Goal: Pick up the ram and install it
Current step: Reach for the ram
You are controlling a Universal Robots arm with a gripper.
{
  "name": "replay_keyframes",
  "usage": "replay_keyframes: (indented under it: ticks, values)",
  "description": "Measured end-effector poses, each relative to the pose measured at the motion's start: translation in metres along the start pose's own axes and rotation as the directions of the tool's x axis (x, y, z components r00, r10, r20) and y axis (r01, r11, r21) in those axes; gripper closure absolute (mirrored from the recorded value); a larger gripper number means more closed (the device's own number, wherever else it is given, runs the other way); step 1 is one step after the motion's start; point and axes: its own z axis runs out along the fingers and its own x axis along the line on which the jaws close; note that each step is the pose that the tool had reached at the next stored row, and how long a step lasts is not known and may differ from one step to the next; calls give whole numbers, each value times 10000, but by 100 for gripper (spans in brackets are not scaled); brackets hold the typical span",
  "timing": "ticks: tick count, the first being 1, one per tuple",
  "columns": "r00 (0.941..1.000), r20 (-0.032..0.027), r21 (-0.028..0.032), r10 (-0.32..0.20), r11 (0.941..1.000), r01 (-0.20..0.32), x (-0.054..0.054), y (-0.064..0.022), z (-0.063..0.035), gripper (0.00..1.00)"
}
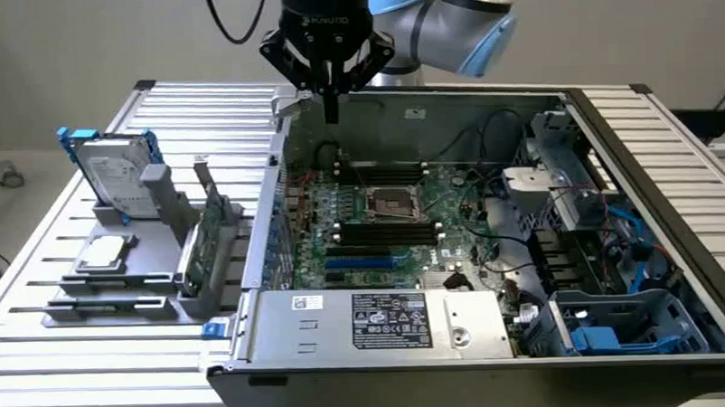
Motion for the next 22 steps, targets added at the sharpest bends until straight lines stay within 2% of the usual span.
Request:
replay_keyframes:
  ticks: [9, 22]
  values:
    - [10000, 1, 0, 0, 10000, 0, 8, -1, 0, 89]
    - [10000, -13, 1, -2, 10000, 2, 578, -46, -9, 89]
